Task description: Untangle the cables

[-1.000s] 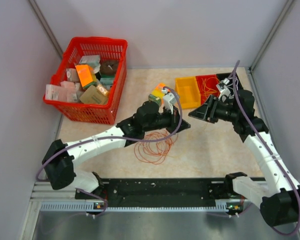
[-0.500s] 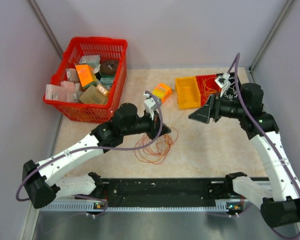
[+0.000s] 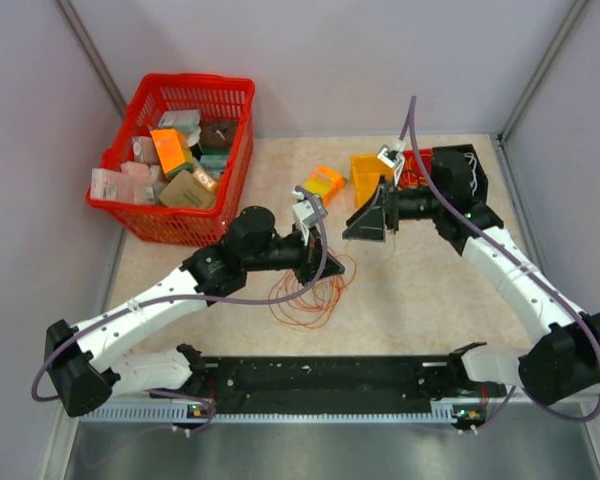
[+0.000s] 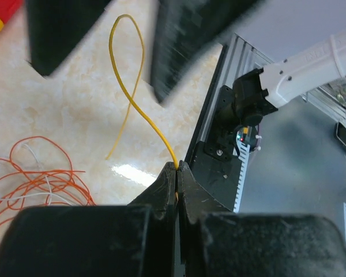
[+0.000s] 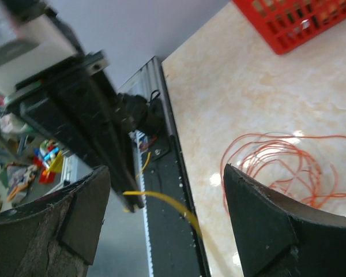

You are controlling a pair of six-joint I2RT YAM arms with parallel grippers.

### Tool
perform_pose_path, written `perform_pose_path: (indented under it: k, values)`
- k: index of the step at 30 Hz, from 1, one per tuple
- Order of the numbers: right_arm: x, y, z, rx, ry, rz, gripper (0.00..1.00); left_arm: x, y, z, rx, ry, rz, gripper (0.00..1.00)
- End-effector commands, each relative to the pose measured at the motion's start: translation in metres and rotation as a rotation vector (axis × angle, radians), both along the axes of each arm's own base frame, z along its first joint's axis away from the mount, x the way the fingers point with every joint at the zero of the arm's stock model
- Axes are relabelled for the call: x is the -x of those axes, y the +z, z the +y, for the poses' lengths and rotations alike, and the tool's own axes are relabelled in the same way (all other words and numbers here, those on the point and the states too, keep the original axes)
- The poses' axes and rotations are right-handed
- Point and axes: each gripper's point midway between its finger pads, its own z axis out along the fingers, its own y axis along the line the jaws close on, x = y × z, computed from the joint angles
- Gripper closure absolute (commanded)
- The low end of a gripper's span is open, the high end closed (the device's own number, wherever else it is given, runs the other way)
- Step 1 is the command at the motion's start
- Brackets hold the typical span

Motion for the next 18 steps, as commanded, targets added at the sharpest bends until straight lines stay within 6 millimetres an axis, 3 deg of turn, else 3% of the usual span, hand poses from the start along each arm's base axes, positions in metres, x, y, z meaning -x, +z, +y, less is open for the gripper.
perform_pose_path:
  k: [1, 7, 14, 18]
  values:
    - [0.04, 0.028, 0.008, -0.097, 0.089, -0.139, 0.21, -0.025, 0.03, 0.002, 0.085, 0.155, -0.006, 1.0]
    - [0.061, 0.026, 0.023, -0.083, 0.082, -0.18, 0.21, -0.038, 0.048, 0.003, 0.154, 0.238, 0.012, 1.0]
    - [0.044, 0.003, 0.036, 0.033, -0.076, -0.206, 0.21, -0.051, 0.061, 0.013, 0.205, 0.356, 0.043, 1.0]
    - [0.023, -0.005, 0.03, 0.13, -0.252, -0.201, 0.2, -0.062, 0.061, 0.021, 0.22, 0.461, 0.091, 1.0]
